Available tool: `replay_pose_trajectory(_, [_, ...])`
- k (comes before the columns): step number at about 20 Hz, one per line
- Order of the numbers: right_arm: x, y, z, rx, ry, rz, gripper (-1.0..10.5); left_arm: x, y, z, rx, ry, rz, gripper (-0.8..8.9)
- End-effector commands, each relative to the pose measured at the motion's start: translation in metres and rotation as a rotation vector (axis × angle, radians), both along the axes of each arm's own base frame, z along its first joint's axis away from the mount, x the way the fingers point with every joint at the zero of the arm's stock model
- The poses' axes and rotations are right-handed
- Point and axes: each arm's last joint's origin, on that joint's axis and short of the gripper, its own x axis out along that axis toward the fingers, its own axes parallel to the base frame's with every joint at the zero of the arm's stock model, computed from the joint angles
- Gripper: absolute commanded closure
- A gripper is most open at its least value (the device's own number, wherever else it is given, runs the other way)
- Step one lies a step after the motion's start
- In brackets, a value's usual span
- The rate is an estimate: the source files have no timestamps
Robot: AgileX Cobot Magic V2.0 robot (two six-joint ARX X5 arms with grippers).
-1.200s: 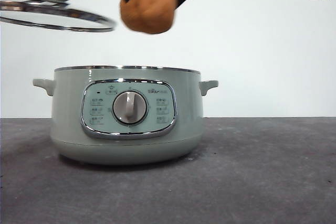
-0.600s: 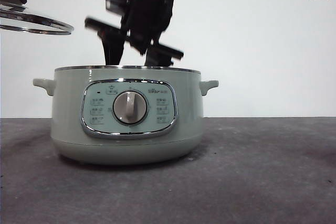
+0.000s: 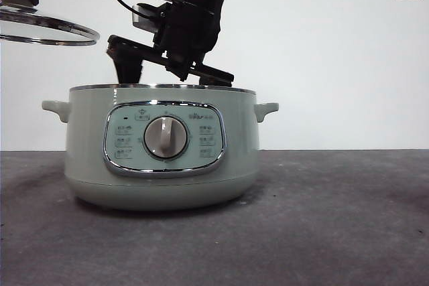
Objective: Pick up the potato,open the lid,put the potato in the pot,close the lid
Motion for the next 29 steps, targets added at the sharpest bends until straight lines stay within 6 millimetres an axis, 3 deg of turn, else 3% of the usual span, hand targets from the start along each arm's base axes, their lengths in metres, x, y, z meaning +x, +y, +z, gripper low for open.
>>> replay_pose_trajectory(1, [-0.002, 0.0, 0.004, -0.015, 0.02, 0.004, 2.8, -0.004, 0.001, 0.011, 0.004, -0.06, -0.004, 8.22])
replay_pose_trajectory(5, [-0.027, -0.01, 0.06, 0.01, -0.022, 0.034, 2.8, -0.006, -0.007, 0.009, -0.037, -0.03, -0.059, 8.22])
replay_pose_trajectory(8, [-0.063, -0.034, 0.104, -0.035, -0.045, 0.084, 2.8, -0.009, -0.022, 0.007, -0.038, 0.001, -0.109, 8.22])
replay_pose_trajectory(11, [-0.089, -0.055, 0.135, -0.088, -0.104, 0.068, 2.8, -0.012, -0.045, 0.005, -0.055, 0.028, -0.201, 8.22])
replay_pose_trajectory(15, [-0.119, -0.076, 0.159, -0.066, -0.135, 0.097, 2.8, -0.017, -0.073, 0.005, -0.088, 0.035, -0.293, 8.22])
replay_pose_trajectory(20, [-0.159, -0.116, 0.163, -0.065, -0.138, 0.103, 2.8, -0.026, -0.104, 0.005, -0.117, 0.046, -0.4, 8.22])
replay_pose_trajectory(29, [-0.214, -0.182, 0.126, 0.001, -0.143, 0.024, 2.8, -0.03, -0.152, -0.01, -0.132, 0.111, -0.517, 8.22])
